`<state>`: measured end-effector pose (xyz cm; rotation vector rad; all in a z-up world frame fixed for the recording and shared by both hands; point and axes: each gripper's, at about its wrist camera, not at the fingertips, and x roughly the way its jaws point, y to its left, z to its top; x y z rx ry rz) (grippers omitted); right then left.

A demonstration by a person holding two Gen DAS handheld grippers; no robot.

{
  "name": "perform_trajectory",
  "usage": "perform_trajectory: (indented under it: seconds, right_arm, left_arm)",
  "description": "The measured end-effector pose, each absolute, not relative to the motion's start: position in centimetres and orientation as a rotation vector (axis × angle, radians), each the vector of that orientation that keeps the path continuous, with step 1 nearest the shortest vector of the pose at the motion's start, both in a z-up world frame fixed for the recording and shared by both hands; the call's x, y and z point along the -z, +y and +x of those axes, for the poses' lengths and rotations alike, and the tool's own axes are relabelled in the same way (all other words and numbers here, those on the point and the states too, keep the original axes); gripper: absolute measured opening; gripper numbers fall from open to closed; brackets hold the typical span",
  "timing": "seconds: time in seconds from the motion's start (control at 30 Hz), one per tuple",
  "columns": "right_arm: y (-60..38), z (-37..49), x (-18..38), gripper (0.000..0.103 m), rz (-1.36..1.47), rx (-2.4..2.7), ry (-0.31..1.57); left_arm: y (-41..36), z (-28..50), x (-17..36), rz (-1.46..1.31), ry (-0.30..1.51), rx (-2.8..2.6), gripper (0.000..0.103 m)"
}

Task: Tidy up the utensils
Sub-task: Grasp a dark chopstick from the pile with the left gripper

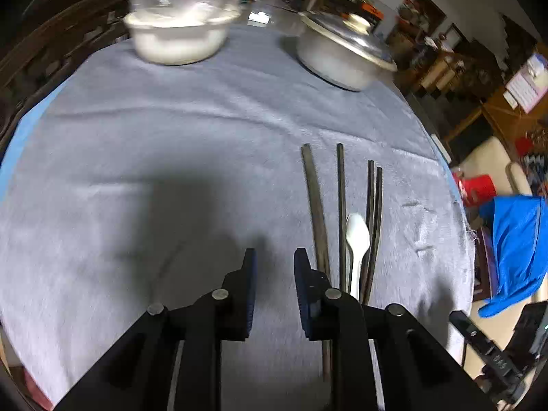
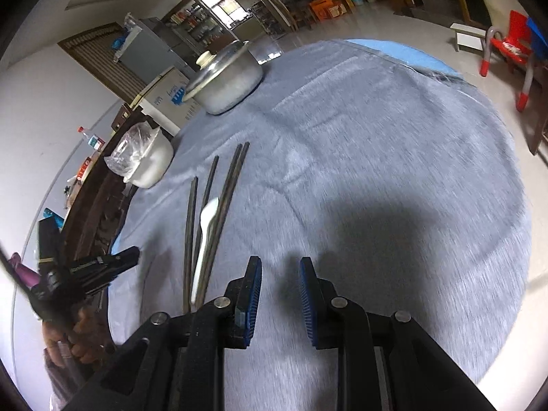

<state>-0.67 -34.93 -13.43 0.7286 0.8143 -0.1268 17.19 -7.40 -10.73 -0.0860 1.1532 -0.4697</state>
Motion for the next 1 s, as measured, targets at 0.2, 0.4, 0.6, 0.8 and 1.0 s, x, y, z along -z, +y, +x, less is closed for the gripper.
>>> perform_trajectory:
  seconds: [0.2,0.4,0.6,0.8,1.0]
  right_arm:
    - [-35.5,2.6,12.6,0.024,0.705,0.116,0.805]
    - [-35.2,4.3,13.0,0.024,0.698,0.098,0.821]
    - [-35.5,4.5,13.7,0.024,0.721,0.099,0.829]
    - [-36.0,4.1,13.7,0.024,0.745,0.102,0.816]
    - [-36.3,3.3,13.7,0.024,0.754,0.104,0.803]
  left_arm:
    - [-11.1,19.8,12.8,0.025,1.176,0.486,0.024]
    - [-12.7,20.6,13.7,0.061,1.171,0.515,0.024]
    - [-13.2,21.0,13.7,0.09,1.159,0.523,0.027]
    - [-15.3,21.3,13.8,0.169,1.159,0.538,0.042]
    - [-15.5,21.7,13.8,0.177,1.155,0.54,0.044]
